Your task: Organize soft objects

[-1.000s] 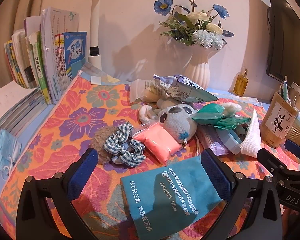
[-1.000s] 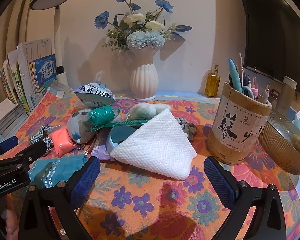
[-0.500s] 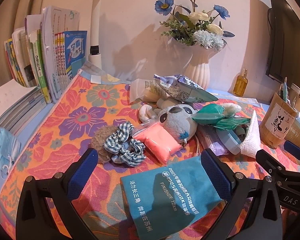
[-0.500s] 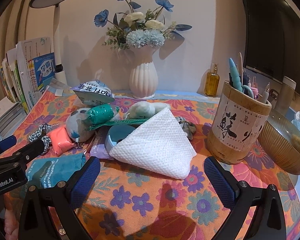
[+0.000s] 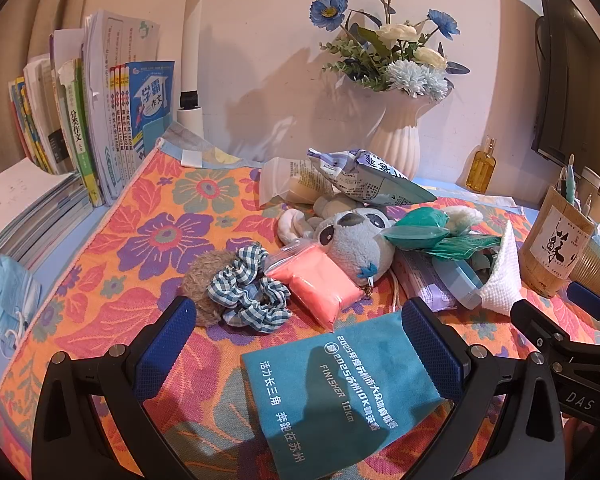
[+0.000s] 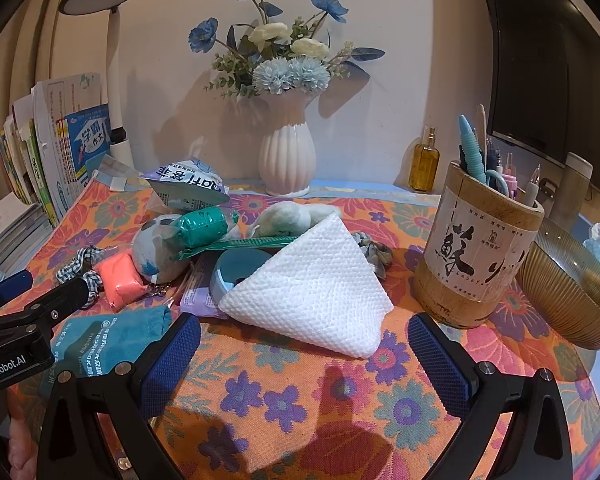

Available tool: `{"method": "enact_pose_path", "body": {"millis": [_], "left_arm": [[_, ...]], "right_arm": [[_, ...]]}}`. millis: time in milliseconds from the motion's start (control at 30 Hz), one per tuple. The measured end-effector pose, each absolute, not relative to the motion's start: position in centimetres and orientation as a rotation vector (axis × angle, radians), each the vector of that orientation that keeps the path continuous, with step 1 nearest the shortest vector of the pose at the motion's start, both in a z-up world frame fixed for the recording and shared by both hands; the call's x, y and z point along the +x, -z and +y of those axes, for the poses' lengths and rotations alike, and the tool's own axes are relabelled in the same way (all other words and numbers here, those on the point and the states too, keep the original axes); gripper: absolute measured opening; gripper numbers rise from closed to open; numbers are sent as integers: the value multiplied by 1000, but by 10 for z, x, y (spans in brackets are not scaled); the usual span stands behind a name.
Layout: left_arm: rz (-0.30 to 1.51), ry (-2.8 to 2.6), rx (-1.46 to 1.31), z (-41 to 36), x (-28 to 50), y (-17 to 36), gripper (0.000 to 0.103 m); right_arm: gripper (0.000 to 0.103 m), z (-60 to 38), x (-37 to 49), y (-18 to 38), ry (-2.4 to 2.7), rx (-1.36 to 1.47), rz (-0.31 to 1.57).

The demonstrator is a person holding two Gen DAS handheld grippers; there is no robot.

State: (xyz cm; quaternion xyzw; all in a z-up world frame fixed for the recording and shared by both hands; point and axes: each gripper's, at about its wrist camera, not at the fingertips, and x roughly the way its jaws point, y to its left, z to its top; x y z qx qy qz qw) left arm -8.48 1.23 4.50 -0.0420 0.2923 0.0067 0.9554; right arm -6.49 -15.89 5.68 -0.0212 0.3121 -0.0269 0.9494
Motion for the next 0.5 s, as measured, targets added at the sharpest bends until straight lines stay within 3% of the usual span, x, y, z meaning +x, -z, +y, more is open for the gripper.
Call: {"method": "enact_pose_path", "body": {"millis": [500], "left_arm": [[593, -14, -86, 12, -84, -45, 102]], "right_arm": [[103, -158, -64, -56, 56, -47, 638]]}}
